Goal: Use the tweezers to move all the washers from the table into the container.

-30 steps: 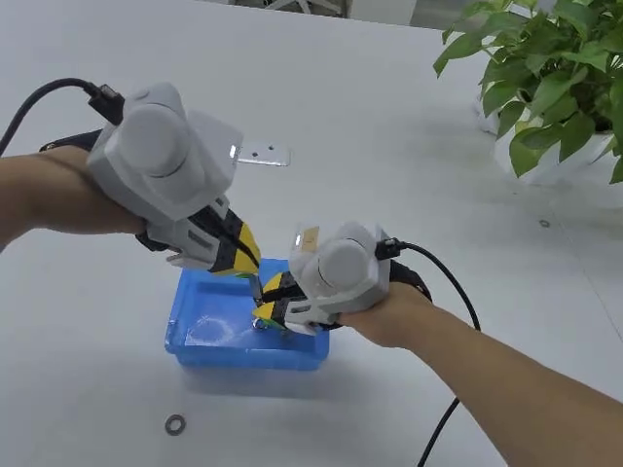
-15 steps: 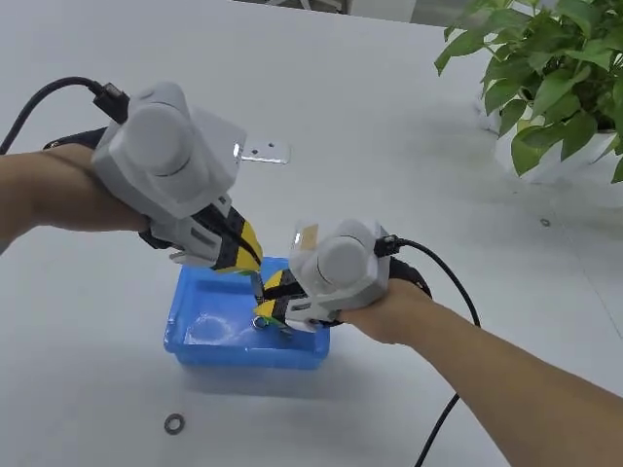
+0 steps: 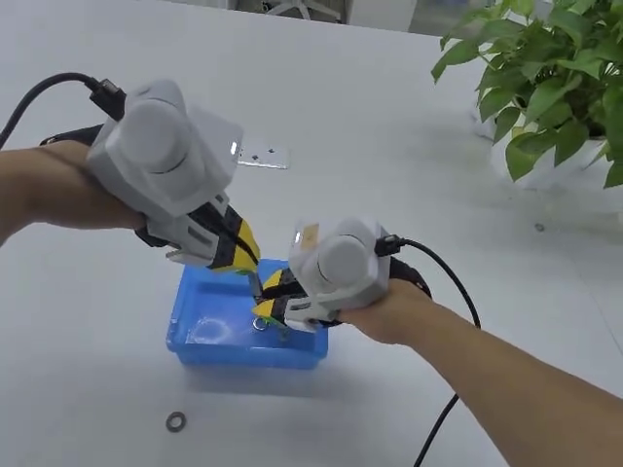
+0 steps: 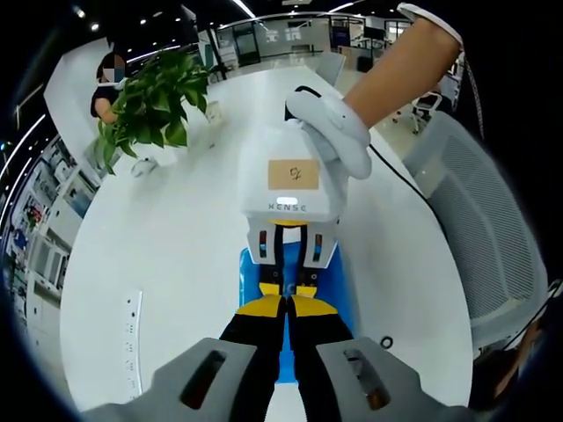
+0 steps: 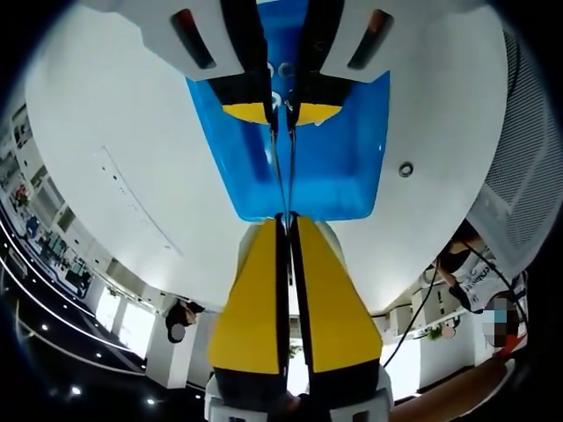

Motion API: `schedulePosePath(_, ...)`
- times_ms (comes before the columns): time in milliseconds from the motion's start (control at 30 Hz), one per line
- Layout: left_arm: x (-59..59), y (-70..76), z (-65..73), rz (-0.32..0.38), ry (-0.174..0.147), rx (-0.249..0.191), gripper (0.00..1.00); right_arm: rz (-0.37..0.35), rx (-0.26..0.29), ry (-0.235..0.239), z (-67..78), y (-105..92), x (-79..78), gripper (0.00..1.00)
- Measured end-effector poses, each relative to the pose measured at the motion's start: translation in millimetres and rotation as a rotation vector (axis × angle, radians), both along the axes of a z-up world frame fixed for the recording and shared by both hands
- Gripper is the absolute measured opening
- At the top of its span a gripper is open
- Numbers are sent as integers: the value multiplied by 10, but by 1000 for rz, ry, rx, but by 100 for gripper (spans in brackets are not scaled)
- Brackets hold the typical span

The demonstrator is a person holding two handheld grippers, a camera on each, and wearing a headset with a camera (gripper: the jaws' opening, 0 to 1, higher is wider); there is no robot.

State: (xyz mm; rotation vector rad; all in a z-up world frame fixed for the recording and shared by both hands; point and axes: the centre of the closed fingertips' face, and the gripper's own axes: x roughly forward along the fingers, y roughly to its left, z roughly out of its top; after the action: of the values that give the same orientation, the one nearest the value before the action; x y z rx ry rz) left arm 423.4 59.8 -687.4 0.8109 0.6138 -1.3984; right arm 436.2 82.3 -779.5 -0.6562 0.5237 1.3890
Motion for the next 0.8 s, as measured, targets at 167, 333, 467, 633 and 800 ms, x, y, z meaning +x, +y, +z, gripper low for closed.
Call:
schedulePosePath(167,-72,28,88,0,-11,4,5,4,6,-10,82,31,-62,11)
schedulePosePath(333,-150,57,162,2,-18,8,5,10,11,-18,155,67,-132,11)
schedulePosePath(467,-237,83,218,-1,-25,13,5,18,15,-26,216,106,-221,11)
schedulePosePath(633,-337,127,274,-6,-24,22,5,24,24,-30,274,150,-313,11)
schedulePosePath(800,-439,166,311,-3,-30,25,5,31,31,-33,315,213,-405,11)
